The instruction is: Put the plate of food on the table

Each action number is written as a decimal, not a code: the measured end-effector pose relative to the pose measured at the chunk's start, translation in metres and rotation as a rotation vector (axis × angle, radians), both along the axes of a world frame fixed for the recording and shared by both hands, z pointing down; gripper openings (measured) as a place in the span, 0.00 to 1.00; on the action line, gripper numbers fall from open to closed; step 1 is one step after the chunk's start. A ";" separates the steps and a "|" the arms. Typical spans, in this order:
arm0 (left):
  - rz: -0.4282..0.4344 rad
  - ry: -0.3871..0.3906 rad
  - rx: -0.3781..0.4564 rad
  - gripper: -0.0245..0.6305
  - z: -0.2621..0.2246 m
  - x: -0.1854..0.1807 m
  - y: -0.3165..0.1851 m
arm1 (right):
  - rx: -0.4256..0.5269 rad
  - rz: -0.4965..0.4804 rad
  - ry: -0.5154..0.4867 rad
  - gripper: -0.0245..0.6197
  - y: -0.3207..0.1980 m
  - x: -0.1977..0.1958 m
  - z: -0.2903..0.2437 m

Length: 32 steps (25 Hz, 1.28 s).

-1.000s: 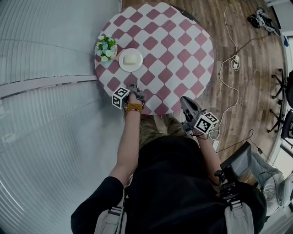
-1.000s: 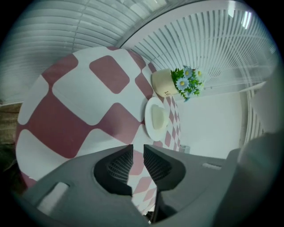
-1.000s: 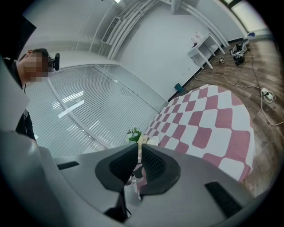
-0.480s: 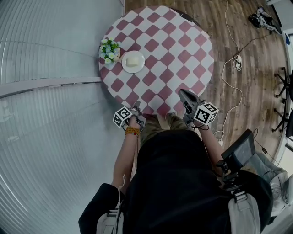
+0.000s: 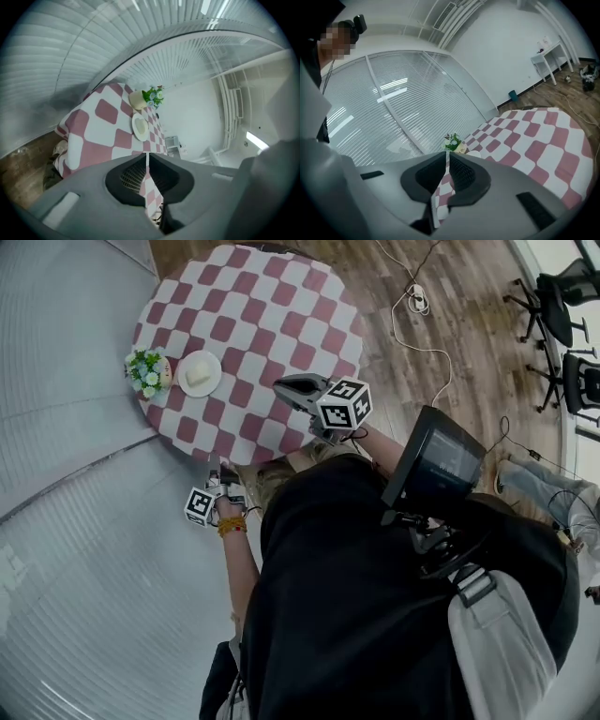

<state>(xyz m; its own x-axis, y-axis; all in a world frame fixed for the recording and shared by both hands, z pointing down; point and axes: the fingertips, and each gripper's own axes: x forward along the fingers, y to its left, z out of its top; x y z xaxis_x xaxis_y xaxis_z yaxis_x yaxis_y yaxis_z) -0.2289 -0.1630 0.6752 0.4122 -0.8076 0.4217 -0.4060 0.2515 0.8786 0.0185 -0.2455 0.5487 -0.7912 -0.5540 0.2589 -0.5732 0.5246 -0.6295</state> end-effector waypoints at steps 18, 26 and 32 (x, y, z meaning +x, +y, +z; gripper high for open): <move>0.412 -0.576 0.520 0.06 -0.171 0.050 -0.081 | 0.470 -0.141 0.101 0.08 -0.022 -0.054 -0.148; 0.445 -0.714 0.709 0.06 -0.207 0.072 -0.076 | 0.590 -0.207 0.120 0.08 -0.003 -0.075 -0.187; 0.410 -0.712 0.754 0.06 -0.213 0.075 -0.066 | 0.590 -0.222 0.075 0.08 0.007 -0.080 -0.194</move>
